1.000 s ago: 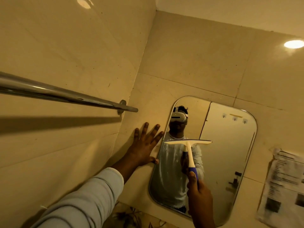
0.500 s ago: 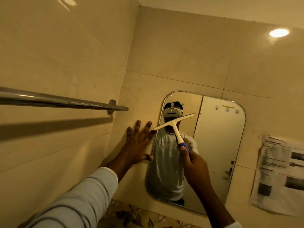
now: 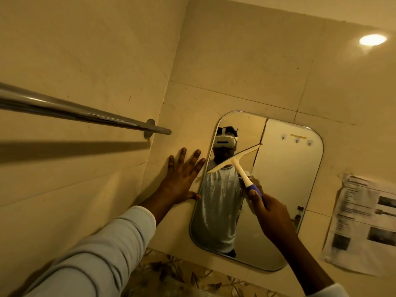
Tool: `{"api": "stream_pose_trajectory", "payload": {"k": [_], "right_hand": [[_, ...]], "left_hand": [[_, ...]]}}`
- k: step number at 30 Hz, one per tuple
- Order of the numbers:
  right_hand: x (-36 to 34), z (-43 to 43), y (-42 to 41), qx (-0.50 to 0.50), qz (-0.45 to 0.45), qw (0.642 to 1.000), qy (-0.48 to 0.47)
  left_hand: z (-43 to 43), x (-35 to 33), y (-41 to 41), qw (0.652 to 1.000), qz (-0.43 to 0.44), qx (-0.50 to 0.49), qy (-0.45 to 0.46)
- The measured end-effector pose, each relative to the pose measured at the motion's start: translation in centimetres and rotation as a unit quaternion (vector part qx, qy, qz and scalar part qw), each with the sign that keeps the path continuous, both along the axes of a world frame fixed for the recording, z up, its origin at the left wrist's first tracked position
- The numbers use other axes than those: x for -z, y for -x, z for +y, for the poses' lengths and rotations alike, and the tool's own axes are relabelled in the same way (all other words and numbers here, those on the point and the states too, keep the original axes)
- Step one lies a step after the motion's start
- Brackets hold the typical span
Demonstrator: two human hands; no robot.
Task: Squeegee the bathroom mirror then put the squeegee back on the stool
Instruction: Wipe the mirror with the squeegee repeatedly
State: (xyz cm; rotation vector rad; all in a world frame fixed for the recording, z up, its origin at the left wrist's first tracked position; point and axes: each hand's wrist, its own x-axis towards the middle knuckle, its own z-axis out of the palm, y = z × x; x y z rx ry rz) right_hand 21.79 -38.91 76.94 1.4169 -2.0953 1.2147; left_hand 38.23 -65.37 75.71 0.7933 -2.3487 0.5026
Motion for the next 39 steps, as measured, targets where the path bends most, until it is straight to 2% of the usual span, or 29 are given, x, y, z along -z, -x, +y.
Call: {"api": "stream_pose_trajectory", "payload": {"k": [3,8,15,22,26,33,39], "right_hand": [[0.8,1.6,1.0,0.015,0.032,0.999,-0.02],[1.5,3.4,1.8,0.035,0.03,0.997,-0.062],[-1.7,0.2,-0.9,0.001,0.07,0.996,-0.064],[-0.2,1.8,1.1,0.044,0.12,0.989,-0.074],[1.2,4.0,1.8,0.067,0.12,0.984,-0.113],[-1.3,0.4,-1.2,0.019,0.118,0.99,-0.074],[-0.9,-0.5,-0.7,0.032,0.13,0.988,-0.075]], "left_hand": [[0.2,0.0,-0.1,1.0,0.001,0.006,-0.002],[0.1,0.1,-0.1,1.0,0.004,0.0,0.006],[0.1,0.1,0.1,1.0,0.003,-0.003,0.002],[0.0,0.0,0.1,1.0,0.007,-0.003,0.004],[0.0,0.2,0.1,1.0,0.004,-0.009,0.007],[0.0,0.2,0.0,1.0,0.009,-0.003,0.005],[0.2,0.0,0.0,1.0,0.001,-0.004,0.012]]}}
